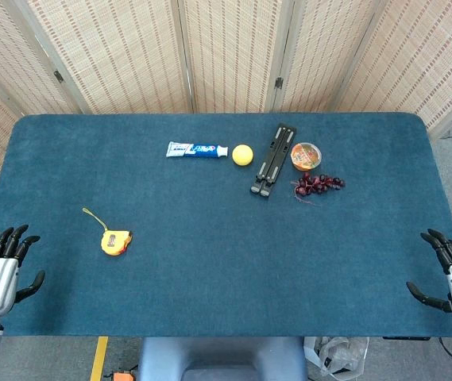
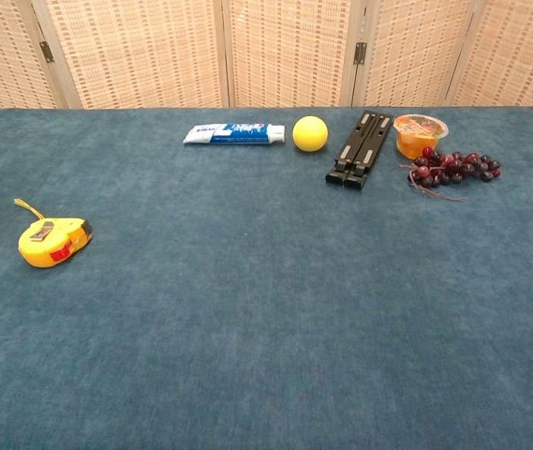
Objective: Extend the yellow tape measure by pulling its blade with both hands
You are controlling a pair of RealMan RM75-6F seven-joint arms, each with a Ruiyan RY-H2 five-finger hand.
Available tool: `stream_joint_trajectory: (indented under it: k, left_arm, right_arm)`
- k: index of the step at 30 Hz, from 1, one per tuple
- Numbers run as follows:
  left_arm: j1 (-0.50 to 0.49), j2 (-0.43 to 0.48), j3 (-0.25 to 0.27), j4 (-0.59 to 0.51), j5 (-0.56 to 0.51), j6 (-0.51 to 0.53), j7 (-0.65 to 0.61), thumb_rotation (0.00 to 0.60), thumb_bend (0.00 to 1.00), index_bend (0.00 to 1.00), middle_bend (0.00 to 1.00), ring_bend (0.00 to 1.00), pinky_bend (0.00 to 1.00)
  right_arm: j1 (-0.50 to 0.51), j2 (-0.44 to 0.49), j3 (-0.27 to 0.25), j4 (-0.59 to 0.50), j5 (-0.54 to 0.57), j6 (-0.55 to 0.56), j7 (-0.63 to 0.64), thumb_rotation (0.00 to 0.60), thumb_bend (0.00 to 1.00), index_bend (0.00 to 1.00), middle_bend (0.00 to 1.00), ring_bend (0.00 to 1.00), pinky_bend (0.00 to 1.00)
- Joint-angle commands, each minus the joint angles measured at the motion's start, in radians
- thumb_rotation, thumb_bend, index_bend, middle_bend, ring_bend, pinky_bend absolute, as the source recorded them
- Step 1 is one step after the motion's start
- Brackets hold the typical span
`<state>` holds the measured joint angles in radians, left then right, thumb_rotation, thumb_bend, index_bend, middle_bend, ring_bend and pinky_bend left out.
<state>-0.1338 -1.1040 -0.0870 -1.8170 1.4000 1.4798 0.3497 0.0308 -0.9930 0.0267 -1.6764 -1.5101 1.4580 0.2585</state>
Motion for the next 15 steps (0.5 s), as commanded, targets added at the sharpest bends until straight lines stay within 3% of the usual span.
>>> stream_joint_trajectory:
  k: [1, 8, 15]
  left_arm:
    - [0.0, -0.004, -0.001, -0.002, -0.02, -0.008, 0.011, 0.6, 0.36, 0.24, 0.13, 0.11, 0.0]
    - [0.01, -0.015, -0.004, -0.003, -0.037, 0.011, 0.021, 0.6, 0.36, 0.22, 0.13, 0.11, 0.0]
    - [0.021, -0.017, -0.002, -0.002, -0.042, 0.026, 0.017, 0.6, 0.36, 0.2, 0.13, 0.11, 0.0]
  right_arm:
    - [0.005, 0.0, 0.001, 0.0, -0.005, -0.004, -0.006, 0.6, 0.29, 0.1, 0.09, 0.16, 0.09]
    - [0.006, -0.035, 0.022, 0.033, -0.063, 0.072, 0.0, 0.6, 0.29, 0.1, 0.09, 0.16, 0.09]
    - [0.024, -0.032, 0.02, 0.029, -0.073, 0.049, -0.011, 0.6, 0.29, 0.1, 0.09, 0.15, 0.09]
